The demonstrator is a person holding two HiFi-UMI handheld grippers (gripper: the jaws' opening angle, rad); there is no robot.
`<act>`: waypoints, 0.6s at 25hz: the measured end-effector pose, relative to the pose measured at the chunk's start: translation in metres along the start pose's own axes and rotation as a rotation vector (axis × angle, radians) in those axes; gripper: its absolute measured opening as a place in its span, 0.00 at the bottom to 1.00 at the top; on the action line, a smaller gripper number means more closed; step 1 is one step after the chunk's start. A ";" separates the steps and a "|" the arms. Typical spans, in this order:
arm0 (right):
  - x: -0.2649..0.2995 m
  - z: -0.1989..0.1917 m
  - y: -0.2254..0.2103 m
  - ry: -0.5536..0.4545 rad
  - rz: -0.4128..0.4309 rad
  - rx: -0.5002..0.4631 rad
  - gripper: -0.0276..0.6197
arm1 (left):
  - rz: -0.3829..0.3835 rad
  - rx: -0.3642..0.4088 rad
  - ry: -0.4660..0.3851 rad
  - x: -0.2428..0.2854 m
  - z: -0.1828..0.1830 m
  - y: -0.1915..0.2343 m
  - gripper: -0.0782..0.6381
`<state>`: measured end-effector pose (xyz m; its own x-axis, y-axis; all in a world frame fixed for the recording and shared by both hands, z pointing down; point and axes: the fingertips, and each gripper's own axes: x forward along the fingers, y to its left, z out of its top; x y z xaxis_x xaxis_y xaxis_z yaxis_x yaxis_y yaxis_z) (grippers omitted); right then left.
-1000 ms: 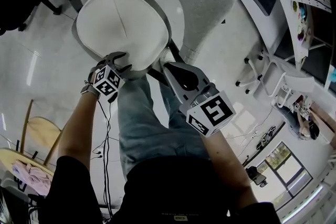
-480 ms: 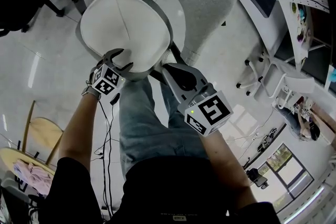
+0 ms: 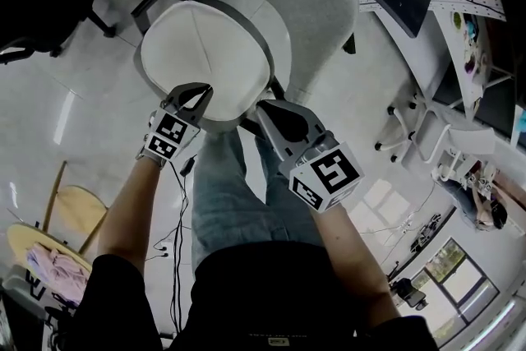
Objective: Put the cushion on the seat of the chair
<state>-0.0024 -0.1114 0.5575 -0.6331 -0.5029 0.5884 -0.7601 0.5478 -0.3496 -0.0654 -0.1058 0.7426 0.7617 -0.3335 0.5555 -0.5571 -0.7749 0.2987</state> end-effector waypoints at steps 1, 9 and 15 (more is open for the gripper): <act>-0.002 0.004 0.001 -0.008 0.001 -0.002 0.06 | -0.003 -0.002 -0.027 -0.005 0.012 -0.003 0.13; -0.017 0.034 0.007 -0.061 0.017 -0.036 0.06 | 0.031 -0.034 -0.186 -0.040 0.105 -0.028 0.13; -0.032 0.049 0.015 -0.101 0.029 -0.056 0.06 | 0.049 -0.052 -0.257 -0.071 0.158 -0.052 0.13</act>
<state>-0.0002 -0.1198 0.4977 -0.6683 -0.5493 0.5016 -0.7337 0.5981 -0.3224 -0.0386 -0.1267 0.5652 0.7889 -0.5000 0.3571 -0.6062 -0.7282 0.3197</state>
